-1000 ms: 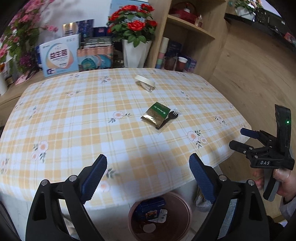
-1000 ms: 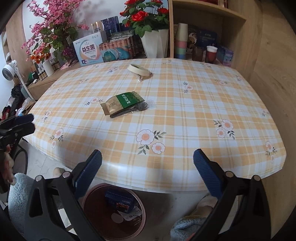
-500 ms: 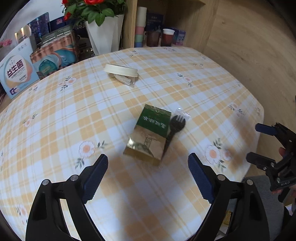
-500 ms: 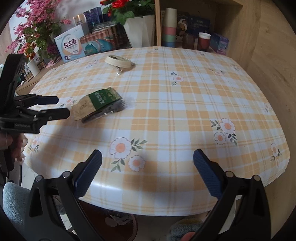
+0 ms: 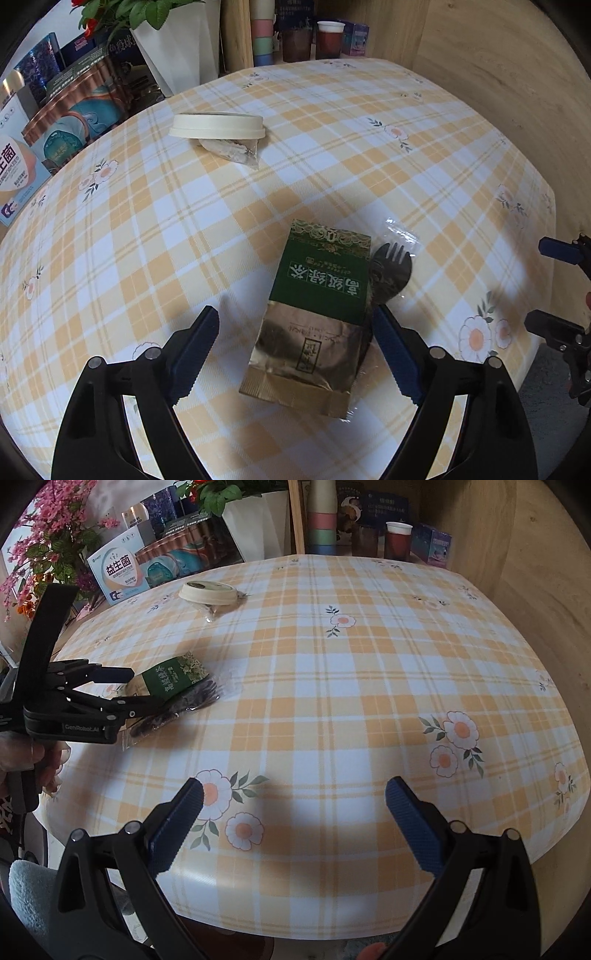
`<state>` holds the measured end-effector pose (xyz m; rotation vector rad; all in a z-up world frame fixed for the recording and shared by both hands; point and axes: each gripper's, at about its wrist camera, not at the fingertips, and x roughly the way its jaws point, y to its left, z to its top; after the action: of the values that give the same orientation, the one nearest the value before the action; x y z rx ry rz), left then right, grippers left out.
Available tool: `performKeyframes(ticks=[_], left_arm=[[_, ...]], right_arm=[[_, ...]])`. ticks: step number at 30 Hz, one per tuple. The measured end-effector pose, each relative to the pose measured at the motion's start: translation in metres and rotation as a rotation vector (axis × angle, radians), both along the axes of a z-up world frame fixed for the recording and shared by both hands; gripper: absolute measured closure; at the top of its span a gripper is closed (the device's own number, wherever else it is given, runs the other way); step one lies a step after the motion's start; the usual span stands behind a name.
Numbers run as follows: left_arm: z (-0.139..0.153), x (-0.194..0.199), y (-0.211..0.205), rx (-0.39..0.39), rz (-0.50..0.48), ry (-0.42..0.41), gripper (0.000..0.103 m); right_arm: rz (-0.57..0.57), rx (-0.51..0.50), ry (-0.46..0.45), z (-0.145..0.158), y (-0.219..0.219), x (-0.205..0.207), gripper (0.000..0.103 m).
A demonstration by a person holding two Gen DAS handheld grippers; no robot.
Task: Collect trash
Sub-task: 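Grasp the green tea packet with the left gripper, then grasp the plastic-wrapped fork with the right gripper while the left holds the packet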
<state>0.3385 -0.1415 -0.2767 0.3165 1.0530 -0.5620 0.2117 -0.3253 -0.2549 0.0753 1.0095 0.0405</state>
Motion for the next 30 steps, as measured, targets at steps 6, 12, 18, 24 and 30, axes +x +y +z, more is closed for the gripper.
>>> performKeyframes(ticks=[6, 12, 18, 24, 30], left_arm=[[-0.003, 0.003, 0.006, -0.013, 0.033, 0.003, 0.030], [0.009, 0.003, 0.041, -0.124, 0.165, 0.008, 0.076], [0.019, -0.011, 0.082, -0.189, 0.268, -0.012, 0.082], [0.032, -0.029, 0.128, -0.262, 0.374, -0.029, 0.084], [0.047, -0.051, 0.156, -0.299, 0.448, -0.075, 0.084]], right_arm=[[-0.006, 0.021, 0.024, -0.005, 0.003, 0.004, 0.006], [0.010, -0.022, 0.039, -0.007, 0.022, 0.011, 0.006], [0.042, 0.023, 0.068, -0.014, 0.046, 0.029, 0.006], [0.039, 0.087, 0.096, -0.019, 0.076, 0.062, 0.008], [-0.002, 0.082, 0.098, -0.022, 0.101, 0.094, 0.018]])
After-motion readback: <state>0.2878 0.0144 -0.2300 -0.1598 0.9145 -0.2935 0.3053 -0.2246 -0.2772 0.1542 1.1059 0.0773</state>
